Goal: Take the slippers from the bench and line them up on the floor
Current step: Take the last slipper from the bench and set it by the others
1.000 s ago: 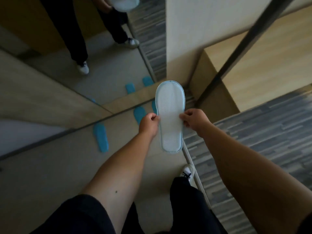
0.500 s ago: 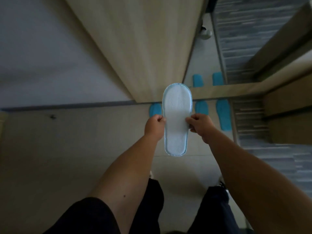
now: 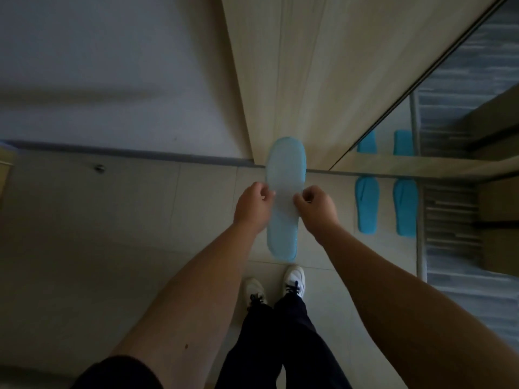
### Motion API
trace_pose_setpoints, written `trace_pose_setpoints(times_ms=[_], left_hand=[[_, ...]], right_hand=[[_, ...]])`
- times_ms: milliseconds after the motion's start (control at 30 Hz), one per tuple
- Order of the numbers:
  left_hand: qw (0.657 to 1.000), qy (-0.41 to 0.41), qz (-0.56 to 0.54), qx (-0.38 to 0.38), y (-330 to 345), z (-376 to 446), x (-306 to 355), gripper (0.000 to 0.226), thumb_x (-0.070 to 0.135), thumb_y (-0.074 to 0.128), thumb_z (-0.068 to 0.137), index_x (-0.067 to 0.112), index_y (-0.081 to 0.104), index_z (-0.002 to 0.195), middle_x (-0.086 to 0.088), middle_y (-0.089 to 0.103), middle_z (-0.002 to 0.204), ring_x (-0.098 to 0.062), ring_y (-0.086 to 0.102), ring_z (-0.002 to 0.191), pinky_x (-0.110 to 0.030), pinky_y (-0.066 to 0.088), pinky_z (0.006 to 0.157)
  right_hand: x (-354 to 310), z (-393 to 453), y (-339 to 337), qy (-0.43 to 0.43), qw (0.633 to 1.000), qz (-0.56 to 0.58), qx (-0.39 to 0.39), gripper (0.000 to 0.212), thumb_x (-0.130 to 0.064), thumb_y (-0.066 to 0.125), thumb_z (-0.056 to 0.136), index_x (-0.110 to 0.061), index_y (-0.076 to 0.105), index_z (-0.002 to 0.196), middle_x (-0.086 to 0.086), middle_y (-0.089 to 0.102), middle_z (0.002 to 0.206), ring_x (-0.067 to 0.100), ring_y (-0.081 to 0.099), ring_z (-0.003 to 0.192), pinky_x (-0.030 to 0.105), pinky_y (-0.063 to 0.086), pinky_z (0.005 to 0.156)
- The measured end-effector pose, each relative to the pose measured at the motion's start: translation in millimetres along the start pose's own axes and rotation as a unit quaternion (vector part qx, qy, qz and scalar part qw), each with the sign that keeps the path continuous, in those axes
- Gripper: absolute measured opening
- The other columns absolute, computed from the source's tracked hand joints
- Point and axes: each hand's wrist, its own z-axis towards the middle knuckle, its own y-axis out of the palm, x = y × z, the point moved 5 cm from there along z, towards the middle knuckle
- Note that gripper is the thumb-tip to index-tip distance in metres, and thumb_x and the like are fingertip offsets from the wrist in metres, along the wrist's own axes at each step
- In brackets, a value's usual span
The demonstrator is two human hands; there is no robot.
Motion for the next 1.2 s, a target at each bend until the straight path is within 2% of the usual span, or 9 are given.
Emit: trace_pose_setpoints(times_ms=[133,300,367,467,600,833,933,1067,1200], left_hand=[[0.988,-0.035,-0.146,-0.048,9.2,7.0,1.1,0.031,0.048,0.048,0.087,0.026,0.063,0.103,-0.007,0.070,0.103,-0.025,0.068,0.094,-0.050,0.056,0.087],[0.988,-0.059,-0.139,-0.019,-7.6,27.9,-23.3,0.042,0.052,0.046,0.078,0.015,0.061,0.089,-0.014,0.069,0.097,-0.032,0.068,0.089,-0.054,0.057,0.080],[0.988,-0.064,-0.139,-0.014,-12.4,37.6,-39.6,0.048,0.058,0.047,0.074,0.014,0.061,0.088,-0.017,0.069,0.094,-0.036,0.068,0.088,-0.057,0.057,0.077],[0.985,-0.073,-0.154,-0.011,-16.4,49.7,-57.8,0.050,0.062,0.049,0.069,0.017,0.060,0.088,-0.021,0.068,0.095,-0.041,0.067,0.091,-0.061,0.055,0.078],[0.982,-0.090,-0.164,-0.005,-14.4,69.9,-78.9,0.044,0.057,0.053,0.072,0.016,0.062,0.086,-0.022,0.068,0.095,-0.043,0.065,0.093,-0.061,0.055,0.078],[0.991,-0.100,-0.086,0.037,26.2,159.8,-178.3,0.031,0.046,0.057,0.081,0.017,0.065,0.079,-0.012,0.069,0.077,-0.034,0.067,0.075,-0.047,0.059,0.071],[0.996,-0.076,-0.022,0.035,56.1,209.1,-225.3,0.022,0.029,0.054,0.093,0.012,0.067,0.089,-0.004,0.066,0.080,-0.024,0.061,0.075,-0.033,0.048,0.067],[0.996,-0.066,-0.001,0.055,102.8,274.1,-289.8,0.018,0.022,0.050,0.093,0.012,0.064,0.098,-0.005,0.067,0.093,-0.023,0.062,0.085,-0.033,0.049,0.073],[0.995,-0.067,-0.001,0.074,142.2,328.5,-340.6,0.019,0.022,0.050,0.093,0.010,0.064,0.097,-0.008,0.068,0.093,-0.026,0.063,0.087,-0.036,0.052,0.076]], right_hand=[[-14.4,-4.5,26.8,-0.085,0.995,-0.047,-0.031,0.013,-0.025,0.058,0.094,-0.013,0.064,0.095,0.002,0.067,0.084,0.017,0.063,0.074,0.028,0.050,0.066],[-15.7,0.9,42.0,-0.147,0.984,-0.072,-0.075,0.024,-0.024,0.055,0.097,-0.016,0.071,0.113,0.003,0.071,0.109,0.019,0.065,0.092,0.023,0.045,0.076],[-11.7,13.8,39.2,-0.129,0.989,-0.050,-0.052,0.023,-0.026,0.057,0.095,-0.015,0.070,0.111,0.003,0.070,0.109,0.018,0.064,0.090,0.025,0.046,0.076],[1.6,45.2,41.1,-0.040,0.999,-0.014,-0.028,0.031,-0.030,0.058,0.094,-0.012,0.063,0.119,0.007,0.066,0.112,0.023,0.063,0.100,0.040,0.053,0.087],[23.3,76.2,78.2,0.097,0.980,0.099,-0.141,0.024,-0.020,0.060,0.094,-0.003,0.063,0.110,0.011,0.065,0.093,0.023,0.062,0.082,0.039,0.054,0.074],[92.6,152.5,164.4,0.129,0.978,0.114,-0.116,0.014,-0.018,0.067,0.090,-0.006,0.062,0.090,0.011,0.064,0.084,0.021,0.061,0.074,0.030,0.053,0.061],[137.3,197.9,215.5,0.134,0.982,0.106,-0.082,0.013,-0.018,0.068,0.088,-0.006,0.062,0.087,0.012,0.063,0.080,0.023,0.059,0.069,0.034,0.052,0.061],[193.7,256.5,274.5,0.136,0.986,0.083,-0.050,0.014,-0.018,0.068,0.088,-0.008,0.063,0.080,0.011,0.065,0.076,0.024,0.061,0.069,0.036,0.052,0.064],[230.4,316.3,319.1,0.115,0.992,0.037,-0.023,0.015,-0.022,0.068,0.086,-0.009,0.065,0.081,0.013,0.068,0.079,0.027,0.064,0.074,0.037,0.052,0.067]])
